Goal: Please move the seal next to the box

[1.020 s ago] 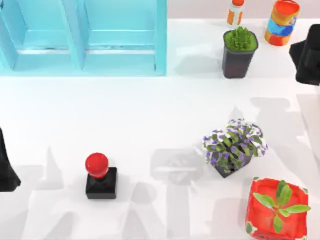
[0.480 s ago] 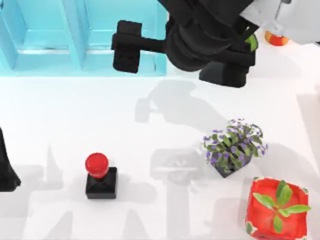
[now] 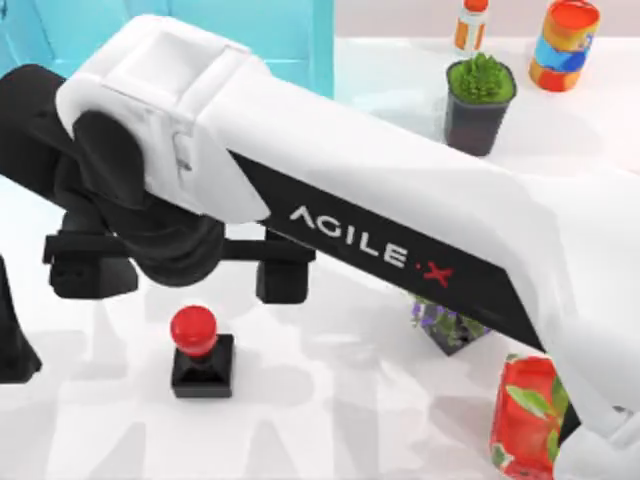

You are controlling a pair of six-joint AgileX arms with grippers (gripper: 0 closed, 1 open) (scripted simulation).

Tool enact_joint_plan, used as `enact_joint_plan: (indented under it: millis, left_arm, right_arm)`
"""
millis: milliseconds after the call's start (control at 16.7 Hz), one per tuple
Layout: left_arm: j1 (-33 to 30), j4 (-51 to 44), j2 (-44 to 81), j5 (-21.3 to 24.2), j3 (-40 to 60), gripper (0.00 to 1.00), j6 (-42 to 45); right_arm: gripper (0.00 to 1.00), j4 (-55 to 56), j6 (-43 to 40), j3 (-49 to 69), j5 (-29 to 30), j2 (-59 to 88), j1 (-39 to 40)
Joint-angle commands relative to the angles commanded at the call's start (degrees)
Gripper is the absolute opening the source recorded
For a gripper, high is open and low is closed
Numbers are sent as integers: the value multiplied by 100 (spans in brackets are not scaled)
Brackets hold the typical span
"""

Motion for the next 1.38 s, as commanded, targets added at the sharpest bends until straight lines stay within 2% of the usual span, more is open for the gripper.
enact_joint_plan:
  millis: [240, 600, 780, 1140, 1380]
  left_arm:
    - [0, 0, 0, 0, 0, 100, 0]
    - [0, 0, 0, 0, 0, 100, 0]
    - [0, 0, 0, 0, 0, 100, 0]
    - [0, 0, 0, 0, 0, 100, 0]
    - [0, 0, 0, 0, 0, 100, 0]
  right_arm:
    - [100, -323, 239, 558, 47, 545, 228]
    - [100, -295, 228, 528, 40, 546, 200]
    - [100, 111, 154, 122, 36, 525, 147]
    - [100, 1708, -37, -1398, 11, 529, -41]
    - [100, 1957, -69, -1642, 7, 542, -73]
